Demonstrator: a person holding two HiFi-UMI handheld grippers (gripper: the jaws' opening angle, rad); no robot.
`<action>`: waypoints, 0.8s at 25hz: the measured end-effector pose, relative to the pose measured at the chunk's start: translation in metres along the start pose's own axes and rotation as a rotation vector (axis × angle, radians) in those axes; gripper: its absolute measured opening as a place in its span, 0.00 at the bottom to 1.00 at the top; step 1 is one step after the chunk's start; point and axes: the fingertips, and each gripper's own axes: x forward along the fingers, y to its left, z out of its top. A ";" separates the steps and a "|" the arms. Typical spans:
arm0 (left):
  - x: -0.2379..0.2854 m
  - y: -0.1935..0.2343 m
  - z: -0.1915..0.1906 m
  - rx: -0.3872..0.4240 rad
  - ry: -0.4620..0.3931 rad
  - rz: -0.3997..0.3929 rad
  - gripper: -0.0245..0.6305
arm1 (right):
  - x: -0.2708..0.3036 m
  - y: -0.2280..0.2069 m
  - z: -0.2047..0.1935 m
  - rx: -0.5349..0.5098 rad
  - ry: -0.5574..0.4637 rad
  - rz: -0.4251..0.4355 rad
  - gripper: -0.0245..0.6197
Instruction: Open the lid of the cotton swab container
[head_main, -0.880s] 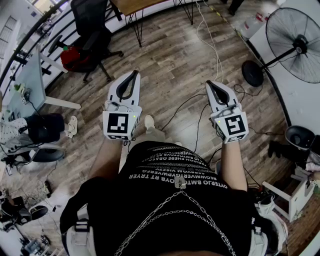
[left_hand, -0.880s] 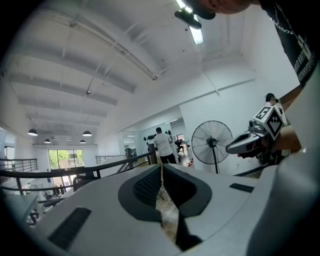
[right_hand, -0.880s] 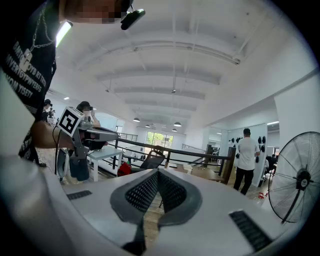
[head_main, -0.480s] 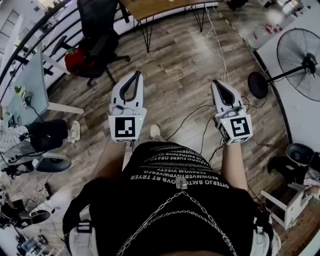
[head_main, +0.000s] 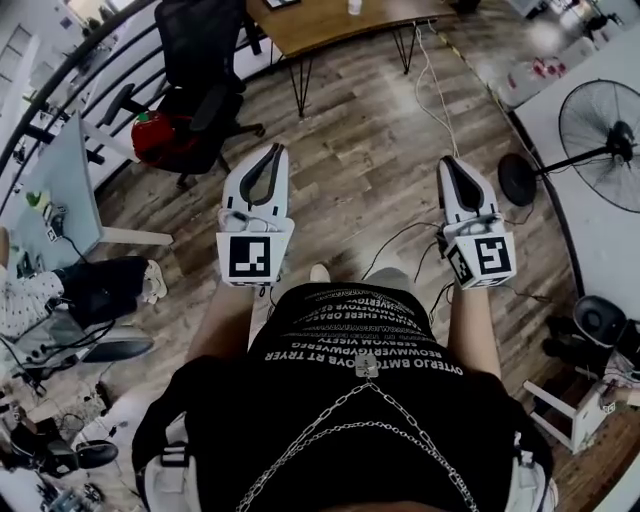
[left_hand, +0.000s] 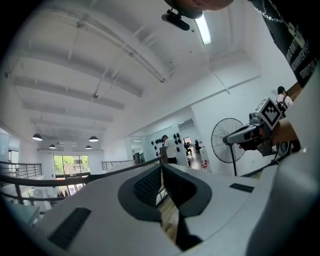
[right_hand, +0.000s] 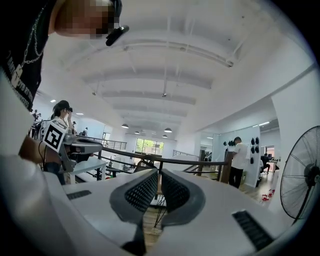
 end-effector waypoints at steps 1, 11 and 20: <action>0.004 0.004 0.001 -0.007 -0.005 0.002 0.09 | 0.003 0.001 0.000 0.003 0.003 0.001 0.07; 0.045 0.004 -0.010 -0.064 0.007 -0.003 0.09 | 0.031 -0.020 -0.019 0.042 0.046 0.028 0.20; 0.101 0.021 -0.023 -0.065 0.042 0.024 0.10 | 0.087 -0.055 -0.028 0.064 0.042 0.068 0.28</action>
